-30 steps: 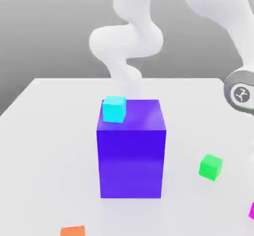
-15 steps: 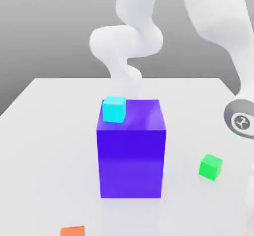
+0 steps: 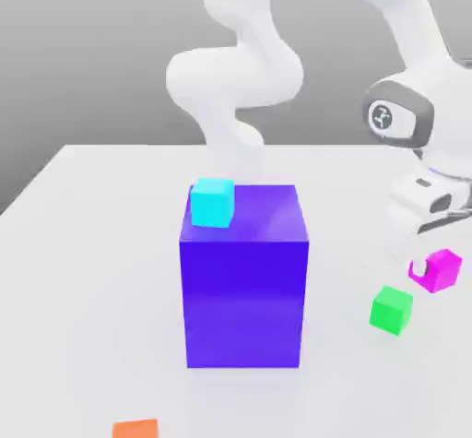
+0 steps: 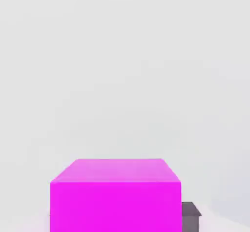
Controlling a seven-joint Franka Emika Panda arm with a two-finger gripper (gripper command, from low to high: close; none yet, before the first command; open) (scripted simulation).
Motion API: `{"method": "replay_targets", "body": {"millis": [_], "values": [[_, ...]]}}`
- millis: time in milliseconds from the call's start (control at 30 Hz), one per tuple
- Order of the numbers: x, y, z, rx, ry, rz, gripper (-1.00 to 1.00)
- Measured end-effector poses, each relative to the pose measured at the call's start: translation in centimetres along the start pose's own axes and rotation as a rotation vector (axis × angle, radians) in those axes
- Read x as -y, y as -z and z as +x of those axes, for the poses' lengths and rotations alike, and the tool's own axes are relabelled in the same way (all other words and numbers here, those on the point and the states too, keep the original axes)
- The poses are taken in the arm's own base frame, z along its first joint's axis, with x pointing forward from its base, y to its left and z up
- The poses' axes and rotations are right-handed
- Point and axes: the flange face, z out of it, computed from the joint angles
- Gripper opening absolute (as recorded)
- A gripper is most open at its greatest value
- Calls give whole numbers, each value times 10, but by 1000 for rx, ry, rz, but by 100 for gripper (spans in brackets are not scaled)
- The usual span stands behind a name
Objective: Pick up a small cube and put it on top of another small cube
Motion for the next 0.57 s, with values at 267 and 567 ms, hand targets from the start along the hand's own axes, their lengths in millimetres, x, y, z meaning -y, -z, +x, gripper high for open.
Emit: {"method": "replay_targets", "body": {"millis": [267,567], "values": [[-14,-61,-3,-7,-37,0,100],[-12,-47,-4,-8,-32,-1,100]]}}
